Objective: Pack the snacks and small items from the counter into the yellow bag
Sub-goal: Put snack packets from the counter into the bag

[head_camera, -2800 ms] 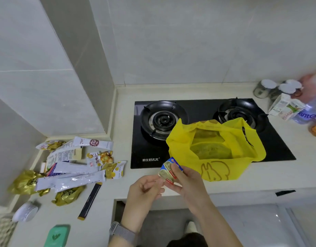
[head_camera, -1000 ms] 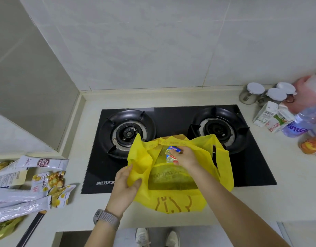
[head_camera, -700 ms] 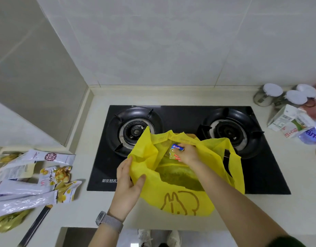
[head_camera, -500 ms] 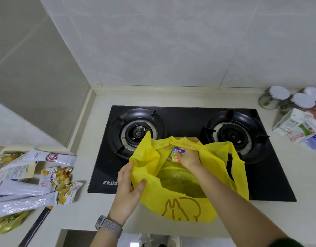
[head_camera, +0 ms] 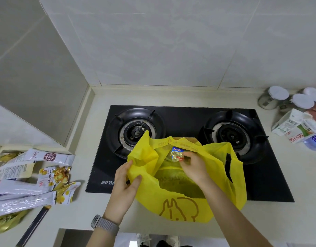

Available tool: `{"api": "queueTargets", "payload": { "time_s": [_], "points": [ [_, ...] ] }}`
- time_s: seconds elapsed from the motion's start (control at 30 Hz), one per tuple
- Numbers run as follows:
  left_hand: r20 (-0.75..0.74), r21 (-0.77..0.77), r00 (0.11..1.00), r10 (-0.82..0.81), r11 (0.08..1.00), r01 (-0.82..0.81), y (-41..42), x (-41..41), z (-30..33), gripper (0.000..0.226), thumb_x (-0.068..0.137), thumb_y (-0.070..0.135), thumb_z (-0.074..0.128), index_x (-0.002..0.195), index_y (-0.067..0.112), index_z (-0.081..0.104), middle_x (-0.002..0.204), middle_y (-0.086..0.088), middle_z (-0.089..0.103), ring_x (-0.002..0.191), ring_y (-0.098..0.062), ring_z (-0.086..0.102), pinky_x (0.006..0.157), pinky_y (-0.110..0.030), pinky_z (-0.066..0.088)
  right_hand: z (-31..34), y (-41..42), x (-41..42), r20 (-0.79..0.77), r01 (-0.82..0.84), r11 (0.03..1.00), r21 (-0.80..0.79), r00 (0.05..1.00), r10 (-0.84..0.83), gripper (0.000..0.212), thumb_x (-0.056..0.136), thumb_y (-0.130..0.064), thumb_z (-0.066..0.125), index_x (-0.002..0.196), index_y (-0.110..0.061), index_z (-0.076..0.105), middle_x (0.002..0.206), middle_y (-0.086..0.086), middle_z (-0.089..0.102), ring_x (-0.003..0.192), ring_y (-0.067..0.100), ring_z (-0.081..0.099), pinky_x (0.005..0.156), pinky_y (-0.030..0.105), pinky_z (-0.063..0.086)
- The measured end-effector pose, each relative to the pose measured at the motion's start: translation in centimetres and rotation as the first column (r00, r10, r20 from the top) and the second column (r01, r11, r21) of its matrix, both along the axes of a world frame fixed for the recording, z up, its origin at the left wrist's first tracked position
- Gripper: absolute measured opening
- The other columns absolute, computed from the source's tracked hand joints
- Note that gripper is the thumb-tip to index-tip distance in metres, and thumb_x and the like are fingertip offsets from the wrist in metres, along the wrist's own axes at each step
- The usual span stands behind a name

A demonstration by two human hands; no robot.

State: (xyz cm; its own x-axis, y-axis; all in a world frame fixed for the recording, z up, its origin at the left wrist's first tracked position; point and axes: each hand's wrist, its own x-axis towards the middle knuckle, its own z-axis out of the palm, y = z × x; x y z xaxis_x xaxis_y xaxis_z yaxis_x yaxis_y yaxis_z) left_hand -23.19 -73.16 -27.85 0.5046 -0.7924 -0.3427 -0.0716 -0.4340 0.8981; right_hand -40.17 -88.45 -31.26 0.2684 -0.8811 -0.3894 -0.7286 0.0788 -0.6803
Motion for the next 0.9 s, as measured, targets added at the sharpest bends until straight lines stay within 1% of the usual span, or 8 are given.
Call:
{"api": "queueTargets", "payload": {
  "time_s": [0.1, 0.17, 0.23, 0.33, 0.43, 0.6, 0.77, 0.9],
  "points": [
    [0.032, -0.002, 0.999, 0.014, 1.000, -0.014, 0.3, -0.1, 0.5, 0.050, 0.088, 0.012, 0.059, 0.128, 0.035, 0.041, 0.129, 0.005, 0.033, 0.117, -0.020, 0.048, 0.095, -0.045, 0.050, 1.5, 2.2, -1.3, 0.179, 0.083, 0.997, -0.005, 0.980, -0.081, 0.034, 0.091, -0.011, 0.058, 0.124, -0.017, 0.057, 0.128, 0.002, 0.058, 0.111, 0.010, 0.053, 0.082, 0.010, 0.039],
    [0.059, -0.008, 0.998, 0.036, 0.999, -0.035, 0.8, 0.0, 0.9, 0.052, 0.087, 0.013, 0.061, 0.129, 0.036, 0.041, 0.127, 0.004, 0.033, 0.109, -0.016, 0.052, 0.082, -0.027, 0.055, 2.5, 3.8, -1.9, 0.299, 0.138, 0.990, 0.009, 0.945, -0.134, 0.028, 0.091, -0.008, 0.058, 0.116, -0.020, 0.061, 0.121, -0.003, 0.062, 0.105, 0.004, 0.054, 0.072, 0.002, 0.042],
    [0.079, -0.004, 0.994, 0.078, 0.997, -0.078, 1.6, 0.1, 1.3, 0.053, 0.087, 0.012, 0.061, 0.132, 0.032, 0.042, 0.125, 0.003, 0.034, 0.106, -0.013, 0.053, 0.073, -0.012, 0.051, 3.4, 5.3, -1.9, 0.396, 0.155, 0.988, 0.012, 0.906, -0.147, 0.025, 0.089, -0.006, 0.059, 0.110, -0.019, 0.063, 0.114, -0.006, 0.064, 0.100, -0.003, 0.057, 0.070, -0.001, 0.043],
    [0.090, 0.006, 0.984, 0.153, 0.988, -0.154, 3.3, 0.6, 1.7, 0.050, 0.087, 0.011, 0.061, 0.131, 0.027, 0.045, 0.126, -0.003, 0.042, 0.102, -0.009, 0.055, 0.081, -0.015, 0.041, 4.4, 7.1, -1.3, 0.485, 0.142, 0.990, -0.004, 0.866, -0.123, 0.024, 0.086, -0.004, 0.063, 0.105, -0.018, 0.064, 0.103, -0.007, 0.067, 0.089, -0.009, 0.060, 0.070, 0.000, 0.044],
    [0.080, 0.010, 0.977, 0.199, 0.980, -0.201, 5.4, 1.2, 1.9, 0.044, 0.086, 0.010, 0.061, 0.127, 0.024, 0.050, 0.122, -0.008, 0.054, 0.101, -0.007, 0.057, 0.084, -0.019, 0.043, 5.1, 8.2, -0.4, 0.512, 0.102, 0.993, -0.051, 0.857, -0.062, 0.026, 0.084, -0.006, 0.067, 0.103, -0.023, 0.063, 0.095, -0.008, 0.067, 0.087, -0.011, 0.059, 0.069, 0.002, 0.045],
    [0.042, 0.040, 0.973, 0.226, 0.973, -0.228, 9.0, 3.0, 2.1, 0.030, 0.088, 0.011, 0.059, 0.102, 0.037, 0.057, 0.110, 0.007, 0.059, 0.104, -0.018, 0.059, 0.097, -0.039, 0.047, 5.9, 10.1, 1.7, 0.499, 0.033, 0.994, -0.105, 0.866, 0.024, 0.028, 0.083, -0.012, 0.068, 0.099, -0.033, 0.060, 0.093, -0.011, 0.067, 0.085, -0.005, 0.059, 0.067, 0.009, 0.047],
    [0.033, 0.088, 0.954, 0.297, 0.950, -0.299, 12.8, 6.4, 1.9, 0.028, 0.088, 0.013, 0.059, 0.114, 0.023, 0.056, 0.114, -0.001, 0.058, 0.107, -0.021, 0.058, 0.097, -0.038, 0.047, 6.2, 13.0, 4.8, 0.476, -0.040, 0.989, -0.146, 0.873, 0.106, 0.027, 0.082, -0.011, 0.070, 0.099, -0.030, 0.061, 0.090, -0.010, 0.066, 0.081, -0.001, 0.060, 0.064, 0.010, 0.047],
    [0.016, 0.068, 0.937, 0.349, 0.935, -0.349, 16.0, 10.0, 2.1, 0.026, 0.087, 0.010, 0.059, 0.111, 0.021, 0.057, 0.110, -0.002, 0.060, 0.105, -0.021, 0.058, 0.098, -0.041, 0.046, 5.8, 15.9, 8.3, 0.455, -0.059, 0.987, -0.149, 0.882, 0.122, 0.028, 0.081, -0.008, 0.070, 0.099, -0.028, 0.061, 0.091, -0.009, 0.066, 0.079, -0.001, 0.060, 0.062, 0.007, 0.045]
  ]
}}
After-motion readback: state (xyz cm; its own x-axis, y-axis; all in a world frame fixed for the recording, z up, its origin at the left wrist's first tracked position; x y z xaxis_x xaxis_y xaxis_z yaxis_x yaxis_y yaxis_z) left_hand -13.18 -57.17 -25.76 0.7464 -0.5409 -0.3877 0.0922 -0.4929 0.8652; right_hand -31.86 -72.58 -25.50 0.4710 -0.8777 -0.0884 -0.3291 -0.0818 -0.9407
